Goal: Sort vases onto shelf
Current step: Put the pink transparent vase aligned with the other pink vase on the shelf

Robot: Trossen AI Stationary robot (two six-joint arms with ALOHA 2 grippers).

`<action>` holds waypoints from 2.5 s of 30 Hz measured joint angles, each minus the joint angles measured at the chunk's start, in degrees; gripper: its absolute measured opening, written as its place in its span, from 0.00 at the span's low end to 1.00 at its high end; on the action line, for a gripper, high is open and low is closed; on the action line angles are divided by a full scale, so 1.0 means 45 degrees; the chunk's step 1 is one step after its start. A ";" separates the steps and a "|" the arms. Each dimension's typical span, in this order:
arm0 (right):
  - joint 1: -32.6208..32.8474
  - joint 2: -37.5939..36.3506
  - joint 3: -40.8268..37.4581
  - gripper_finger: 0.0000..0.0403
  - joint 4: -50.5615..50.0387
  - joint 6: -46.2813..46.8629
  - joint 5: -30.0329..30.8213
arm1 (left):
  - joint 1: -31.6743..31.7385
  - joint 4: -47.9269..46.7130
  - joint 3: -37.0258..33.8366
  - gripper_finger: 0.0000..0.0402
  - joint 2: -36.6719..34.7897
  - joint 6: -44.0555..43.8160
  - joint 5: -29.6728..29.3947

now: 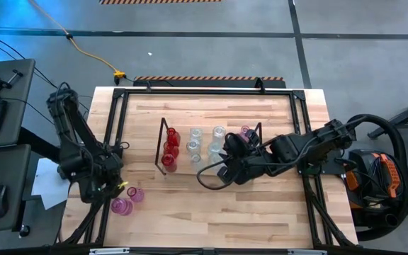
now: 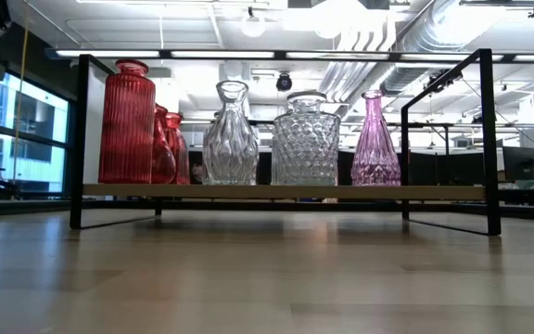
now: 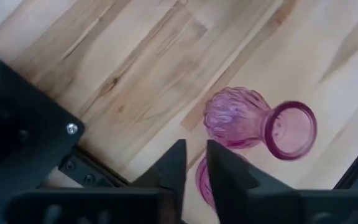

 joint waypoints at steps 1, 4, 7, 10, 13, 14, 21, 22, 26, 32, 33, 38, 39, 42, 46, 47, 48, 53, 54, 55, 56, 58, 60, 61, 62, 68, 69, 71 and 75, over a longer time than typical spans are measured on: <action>0.0000 0.0000 0.0000 0.22 0.0000 -0.0062 -0.0014 | 0.0082 0.0000 0.0000 0.09 0.0049 -0.0156 0.0053; 0.0000 0.0000 0.0000 0.22 -0.0015 -0.0245 -0.0031 | 0.0298 0.0025 0.0000 0.02 0.0234 -0.0470 0.0263; 0.0000 0.0000 0.0000 0.22 -0.0019 -0.0317 -0.0029 | 0.0511 0.0096 0.0000 0.02 0.0434 -0.0804 0.0654; 0.0000 0.0000 0.0000 0.22 -0.0024 -0.0342 -0.0026 | 0.0689 0.0263 0.0000 0.00 0.0730 -0.0974 0.1063; 0.0000 0.0000 0.0000 0.22 -0.0029 -0.0458 -0.0026 | 0.0827 0.0399 0.0000 0.00 0.1056 -0.1185 0.1127; 0.0000 0.0000 0.0000 0.22 -0.0024 -0.0462 -0.0031 | 0.0886 0.0426 0.0000 0.00 0.1170 -0.1202 0.1132; 0.0000 0.0000 0.0000 0.22 -0.0024 -0.0464 -0.0306 | 0.1295 0.0972 0.0000 0.00 0.1851 -0.1207 0.1521; 0.0000 0.0000 0.0000 0.22 -0.0024 -0.0467 -0.0370 | 0.1317 0.1150 0.0000 0.00 0.1928 -0.1207 0.1588; 0.0016 0.0005 0.0000 0.22 -0.0019 -0.0462 -0.0555 | 0.1363 0.1703 0.0000 0.00 0.2176 -0.1257 0.1753; 0.0097 0.0005 0.0000 0.22 -0.0015 -0.0443 -0.0614 | 0.1363 0.2194 0.0000 0.00 0.2638 -0.1502 0.1758; 0.0116 0.0005 0.0000 0.22 -0.0015 -0.0438 -0.0623 | 0.1359 0.2225 0.0000 0.00 0.2724 -0.1506 0.1763; 0.0231 0.0005 0.0000 0.22 -0.0019 -0.0324 -0.0719 | 0.1359 0.2418 0.0000 0.00 0.3196 -0.1520 0.1802; 0.0246 0.0005 0.0000 0.22 -0.0019 -0.0317 -0.0748 | 0.1359 0.2423 0.0000 0.00 0.3276 -0.1527 0.1813; 0.0328 0.0005 0.0000 0.22 -0.0022 -0.0312 -0.0748 | 0.1359 0.2428 0.0000 0.00 0.3438 -0.1532 0.1899; 0.0408 0.0005 0.0000 0.22 -0.0019 -0.0265 -0.0750 | 0.1363 0.2433 0.0000 0.00 0.3572 -0.1542 0.1899; 0.0408 0.0005 0.0000 0.22 -0.0019 -0.0253 -0.0750 | 0.1360 0.2432 0.0000 0.00 0.3606 -0.1593 0.1894; 0.0408 0.0005 0.0000 0.22 -0.0019 -0.0248 -0.0759 | 0.1360 0.2440 0.0000 0.00 0.3635 -0.1636 0.1871; 0.0492 0.0005 0.0000 0.22 -0.0010 -0.0076 -0.0789 | 0.1359 0.3520 -0.0533 0.00 0.3632 -0.1870 0.1761; 0.0534 0.0005 0.0000 0.22 -0.0010 -0.0059 -0.0784 | 0.1359 0.3974 -0.0708 0.00 0.3630 -0.1929 0.1756; 0.0581 0.0005 0.0000 0.22 -0.0010 0.0018 -0.0784 | 0.1359 0.4412 -0.0880 0.00 0.3627 -0.1976 0.1758; 0.0602 0.0005 0.0000 0.22 -0.0010 0.0019 -0.0789 | 0.1359 0.4701 -0.1009 0.00 0.3632 -0.2031 0.1745; 0.0641 0.0005 0.0000 0.22 -0.0009 0.0044 -0.0789 | 0.1359 0.4789 -0.1053 0.00 0.3632 -0.2081 0.1635; 0.0680 0.0005 0.0000 0.22 -0.0005 0.0089 -0.0789 | 0.1376 0.4728 -0.1044 0.00 0.3627 -0.2086 0.1498; 0.0680 0.0005 0.0000 0.22 -0.0005 0.0109 -0.0789 | 0.1408 0.4652 -0.1044 0.00 0.3627 -0.2079 0.1463; 0.0675 0.0005 0.0000 0.22 -0.0005 0.0127 -0.0789 | 0.1446 0.4641 -0.1044 0.00 0.3627 -0.2048 0.1454; 0.0665 0.0005 0.0000 0.22 0.0000 0.0259 -0.0784 | 0.1821 0.4749 -0.1044 0.00 0.3627 -0.1391 0.1218; 0.0670 0.0005 0.0000 0.22 0.0000 0.0257 -0.0784 | 0.1915 0.4779 -0.1044 0.00 0.3627 -0.1295 0.1213; 0.0670 0.0005 0.0000 0.22 0.0002 0.0252 -0.0785 | 0.2098 0.5009 -0.1044 0.00 0.3627 -0.0929 0.1209; 0.0670 0.0005 0.0000 0.22 0.0005 0.0232 -0.0784 | 0.2545 0.5821 -0.1044 0.00 0.3622 -0.0078 0.1214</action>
